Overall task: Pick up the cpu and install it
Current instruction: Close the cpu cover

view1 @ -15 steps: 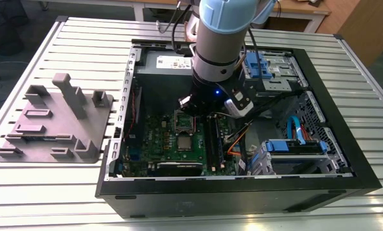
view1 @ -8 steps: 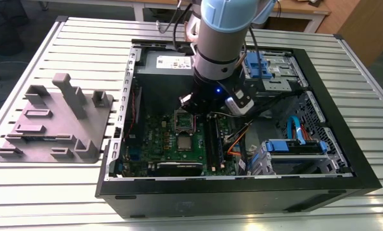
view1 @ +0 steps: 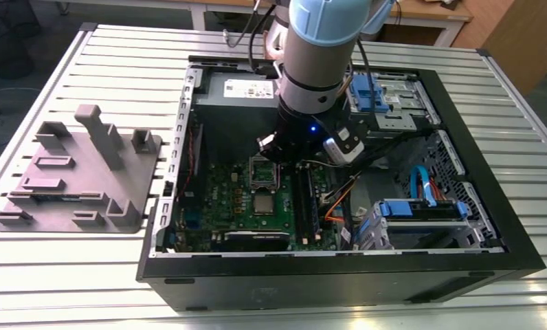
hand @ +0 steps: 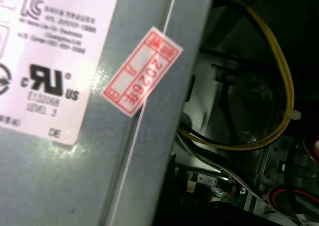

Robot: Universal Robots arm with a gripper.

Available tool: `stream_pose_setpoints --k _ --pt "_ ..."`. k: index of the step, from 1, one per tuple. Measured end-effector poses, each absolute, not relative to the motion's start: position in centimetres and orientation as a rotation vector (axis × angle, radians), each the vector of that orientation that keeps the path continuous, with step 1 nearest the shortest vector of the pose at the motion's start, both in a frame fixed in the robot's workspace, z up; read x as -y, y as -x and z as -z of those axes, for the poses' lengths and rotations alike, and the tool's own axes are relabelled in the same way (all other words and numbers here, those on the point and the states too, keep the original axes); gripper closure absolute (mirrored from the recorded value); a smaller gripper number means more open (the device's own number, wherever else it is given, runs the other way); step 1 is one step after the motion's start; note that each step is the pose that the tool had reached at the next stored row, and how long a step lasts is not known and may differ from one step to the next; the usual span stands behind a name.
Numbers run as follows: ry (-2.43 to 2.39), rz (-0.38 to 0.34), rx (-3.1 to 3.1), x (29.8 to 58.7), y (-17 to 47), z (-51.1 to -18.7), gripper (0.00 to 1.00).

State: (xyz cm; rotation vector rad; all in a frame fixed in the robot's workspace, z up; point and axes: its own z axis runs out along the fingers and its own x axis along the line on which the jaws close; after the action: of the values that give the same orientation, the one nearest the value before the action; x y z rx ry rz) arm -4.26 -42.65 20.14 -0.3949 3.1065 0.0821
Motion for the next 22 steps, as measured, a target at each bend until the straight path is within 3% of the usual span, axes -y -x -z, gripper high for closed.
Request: stream_pose_setpoints --k 22 --pt "0.394 -0.141 -3.093 42.33 4.64 -20.68 0.89"
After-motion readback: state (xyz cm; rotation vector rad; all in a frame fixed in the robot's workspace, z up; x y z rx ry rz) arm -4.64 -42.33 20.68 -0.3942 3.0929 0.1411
